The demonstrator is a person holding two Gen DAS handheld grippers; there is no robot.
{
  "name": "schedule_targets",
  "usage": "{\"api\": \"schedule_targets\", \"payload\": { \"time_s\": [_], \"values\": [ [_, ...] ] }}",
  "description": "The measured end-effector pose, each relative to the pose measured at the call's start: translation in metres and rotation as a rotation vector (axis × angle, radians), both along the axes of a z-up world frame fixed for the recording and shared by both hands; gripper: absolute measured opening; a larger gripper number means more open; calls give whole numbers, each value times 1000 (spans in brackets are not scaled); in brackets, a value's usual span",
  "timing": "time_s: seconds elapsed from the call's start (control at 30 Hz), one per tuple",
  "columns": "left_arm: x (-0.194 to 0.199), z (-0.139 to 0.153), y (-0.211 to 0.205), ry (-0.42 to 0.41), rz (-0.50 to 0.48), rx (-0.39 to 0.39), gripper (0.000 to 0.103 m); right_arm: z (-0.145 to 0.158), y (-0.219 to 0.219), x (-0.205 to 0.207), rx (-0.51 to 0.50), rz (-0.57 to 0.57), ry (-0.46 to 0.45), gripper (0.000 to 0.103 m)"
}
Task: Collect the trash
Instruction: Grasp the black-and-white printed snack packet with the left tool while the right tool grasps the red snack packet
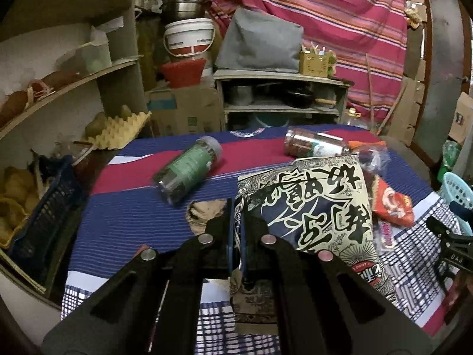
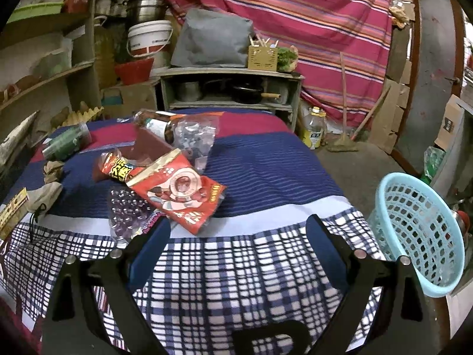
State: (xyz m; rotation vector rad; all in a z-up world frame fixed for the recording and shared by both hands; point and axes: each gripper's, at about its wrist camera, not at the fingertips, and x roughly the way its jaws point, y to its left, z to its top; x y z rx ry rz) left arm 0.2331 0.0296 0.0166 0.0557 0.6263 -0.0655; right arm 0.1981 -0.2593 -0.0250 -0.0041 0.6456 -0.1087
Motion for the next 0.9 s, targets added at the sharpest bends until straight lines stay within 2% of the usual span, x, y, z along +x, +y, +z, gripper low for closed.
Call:
{"api": "schedule_targets", "payload": {
  "time_s": [0.43, 0.6, 0.63, 0.7, 0.77, 0.9],
  "values": [
    [4, -18, 7, 28, 49, 36, 2, -23, 26, 44, -16, 88, 107, 88],
    [5, -21, 4, 34, 45, 37, 2, -33, 28, 56, 14, 132, 170, 53],
    [5, -21, 3, 35, 44, 39, 2, -33, 28, 57, 28, 143, 168, 50],
    [5, -21, 2, 33, 45, 41, 2, -32, 26, 57, 45, 160, 170, 30],
    [5, -20, 1, 30, 46, 41, 2, -30, 25, 54, 50, 176, 167, 14],
    [2, -13, -6, 13, 45, 41, 2, -20, 18, 42, 46, 193, 139, 8]
  ]
}}
